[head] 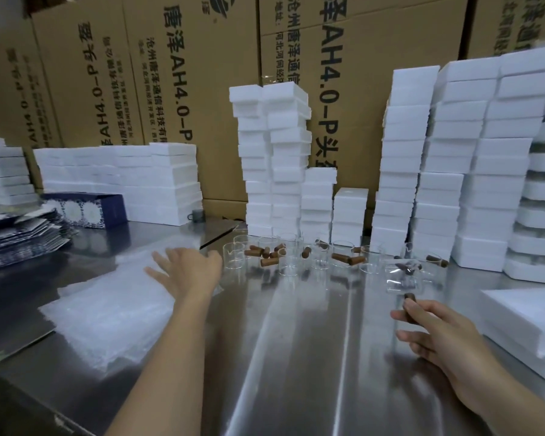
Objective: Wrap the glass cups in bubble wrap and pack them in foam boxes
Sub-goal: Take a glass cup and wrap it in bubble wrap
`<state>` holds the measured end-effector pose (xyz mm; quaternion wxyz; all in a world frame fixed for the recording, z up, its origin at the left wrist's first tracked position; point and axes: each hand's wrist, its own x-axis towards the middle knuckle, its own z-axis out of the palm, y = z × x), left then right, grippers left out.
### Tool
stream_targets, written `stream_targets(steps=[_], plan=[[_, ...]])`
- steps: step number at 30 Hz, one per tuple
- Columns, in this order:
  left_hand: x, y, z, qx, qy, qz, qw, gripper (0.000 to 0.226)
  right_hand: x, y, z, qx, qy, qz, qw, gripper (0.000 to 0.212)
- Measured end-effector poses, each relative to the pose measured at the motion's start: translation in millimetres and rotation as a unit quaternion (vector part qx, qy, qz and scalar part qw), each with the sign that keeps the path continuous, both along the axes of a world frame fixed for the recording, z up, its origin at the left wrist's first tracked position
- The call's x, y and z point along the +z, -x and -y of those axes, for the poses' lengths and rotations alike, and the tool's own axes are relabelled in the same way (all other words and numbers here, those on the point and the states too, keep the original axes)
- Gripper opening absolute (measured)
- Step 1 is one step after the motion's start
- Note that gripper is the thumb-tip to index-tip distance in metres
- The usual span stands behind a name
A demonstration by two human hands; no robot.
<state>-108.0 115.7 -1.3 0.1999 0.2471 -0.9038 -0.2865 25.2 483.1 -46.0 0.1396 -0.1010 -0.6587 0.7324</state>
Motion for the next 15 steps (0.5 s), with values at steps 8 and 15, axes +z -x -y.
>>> stream_targets(steps=[8,15], plan=[[22,-39,-126,-0.302,-0.103,-0.227,0.92,0.069,-5,4,1,-0.093,0.0,-0.043,0.995,0.018],[-33,-55,-177,-0.54,0.139,0.1,0.824,0.079,0,4,-7,-0.171,0.011,-0.078,0.982,0.014]])
